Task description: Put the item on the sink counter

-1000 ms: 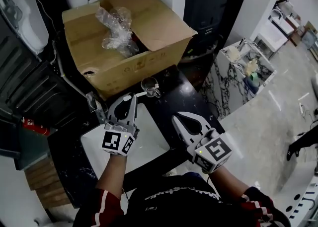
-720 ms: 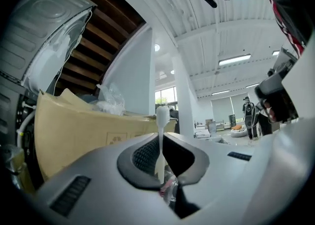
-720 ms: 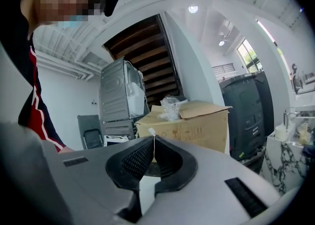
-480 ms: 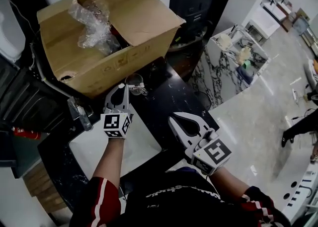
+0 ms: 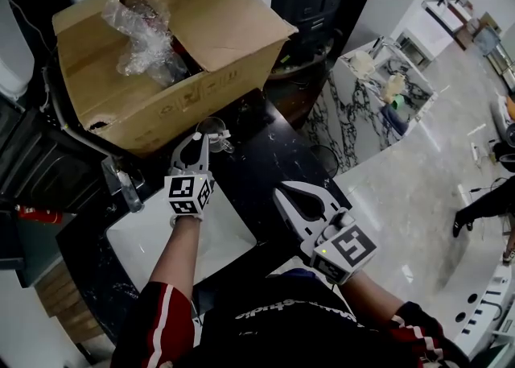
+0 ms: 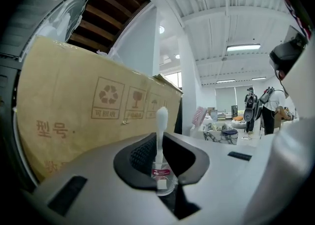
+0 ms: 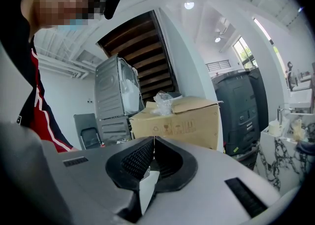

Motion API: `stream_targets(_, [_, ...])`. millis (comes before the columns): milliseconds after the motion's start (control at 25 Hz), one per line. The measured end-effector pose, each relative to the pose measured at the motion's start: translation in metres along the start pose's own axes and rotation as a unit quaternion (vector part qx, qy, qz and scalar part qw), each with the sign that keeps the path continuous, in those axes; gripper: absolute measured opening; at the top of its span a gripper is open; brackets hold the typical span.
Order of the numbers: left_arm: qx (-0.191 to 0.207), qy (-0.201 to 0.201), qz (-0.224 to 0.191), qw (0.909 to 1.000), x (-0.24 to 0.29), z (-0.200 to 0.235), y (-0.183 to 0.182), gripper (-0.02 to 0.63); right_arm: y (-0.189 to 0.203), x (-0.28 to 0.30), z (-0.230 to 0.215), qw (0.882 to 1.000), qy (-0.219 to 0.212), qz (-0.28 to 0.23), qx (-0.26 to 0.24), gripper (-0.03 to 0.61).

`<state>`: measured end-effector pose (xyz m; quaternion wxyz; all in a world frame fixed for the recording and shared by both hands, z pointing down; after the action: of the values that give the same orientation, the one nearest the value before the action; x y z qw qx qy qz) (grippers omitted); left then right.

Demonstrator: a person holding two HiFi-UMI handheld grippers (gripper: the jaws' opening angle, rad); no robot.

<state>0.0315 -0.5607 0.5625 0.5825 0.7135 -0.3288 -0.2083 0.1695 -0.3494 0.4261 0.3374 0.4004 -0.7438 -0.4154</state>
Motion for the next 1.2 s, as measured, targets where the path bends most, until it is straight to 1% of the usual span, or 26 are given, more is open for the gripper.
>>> stream_targets(80, [0.002, 0.008, 0.002, 1.0, 0.001, -0.003, -0.001, 0.039, -0.002, -0.002, -0.001, 1.0, 0.001, -0.002, 0.002, 0.04])
stream_targets(160, [0.002, 0.016, 0.007, 0.9998, 0.002, -0.007, 0.0, 0.141, -0.005, -0.005, -0.002, 1.0, 0.001, -0.006, 0.002, 0.039])
stream_targets(240, [-0.001, 0.021, 0.016, 0.9997, 0.002, -0.009, 0.003, 0.209, -0.007, -0.009, -0.002, 1.0, 0.0, -0.011, 0.001, 0.039])
stream_targets(280, [-0.002, 0.021, 0.018, 0.9996, 0.0, -0.009, 0.004, 0.232, -0.008, -0.01, -0.001, 1.0, -0.001, -0.013, 0.0, 0.04])
stream_targets(360, [-0.003, 0.017, 0.02, 0.9996, -0.003, -0.009, 0.004, 0.262, -0.008, -0.013, 0.002, 1.0, -0.003, -0.013, -0.002, 0.039])
stream_targets(440, [-0.002, 0.014, 0.023, 0.9996, -0.007, -0.009, 0.004, 0.276, -0.007, -0.015, 0.004, 1.0, -0.004, -0.013, -0.001, 0.038])
stream_targets(560, [-0.003, 0.007, 0.029, 0.9996, -0.019, -0.007, 0.004, 0.278, -0.006, -0.017, 0.011, 1.0, -0.01, -0.015, -0.001, 0.04])
stream_targets(680, [-0.011, -0.001, 0.024, 0.9997, -0.046, -0.007, -0.003, 0.279, -0.005, -0.017, 0.022, 1.0, -0.019, -0.014, -0.003, 0.04])
stream_targets(760, [-0.013, -0.002, 0.013, 0.9998, -0.073, -0.009, -0.017, 0.279, -0.005, -0.013, 0.034, 0.999, -0.03, -0.015, -0.005, 0.039])
stream_targets(880, [0.011, 0.011, -0.006, 0.9999, -0.12, -0.012, -0.05, 0.275, -0.01, -0.005, 0.06, 0.997, -0.062, -0.035, -0.005, 0.039])
stream_targets(960, [0.033, 0.011, -0.022, 0.9991, -0.157, -0.01, -0.078, 0.247, -0.016, 0.002, 0.085, 0.994, -0.097, -0.052, -0.003, 0.04])
stream_targets(1040, [0.044, 0.007, -0.041, 0.9982, -0.198, -0.007, -0.106, 0.195, -0.017, 0.008, 0.107, 0.991, -0.12, -0.048, -0.014, 0.039])
stream_targets(1080, [0.046, 0.003, -0.05, 0.9977, -0.22, -0.006, -0.119, 0.192, -0.015, 0.009, 0.118, 0.991, -0.127, -0.041, -0.022, 0.04])
stream_targets(1120, [0.047, -0.005, -0.058, 0.9972, -0.243, -0.005, -0.13, 0.167, -0.013, 0.011, 0.129, 0.99, -0.135, -0.034, -0.029, 0.04])
stream_targets(1200, [0.044, -0.035, -0.069, 0.996, -0.291, -0.001, -0.148, 0.106, -0.007, 0.012, 0.153, 0.987, -0.156, -0.029, -0.036, 0.04])
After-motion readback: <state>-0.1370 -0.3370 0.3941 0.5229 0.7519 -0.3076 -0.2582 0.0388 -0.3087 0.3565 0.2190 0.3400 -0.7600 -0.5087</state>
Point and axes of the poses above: the fingertips, and each gripper's own axes: x forward along the fingers, z to its left, y out of its underside, the point moved 5 cm from there along -x, backward along the fingers, and after that the axes turned 14 degrees about x, right-handed, at the moved point
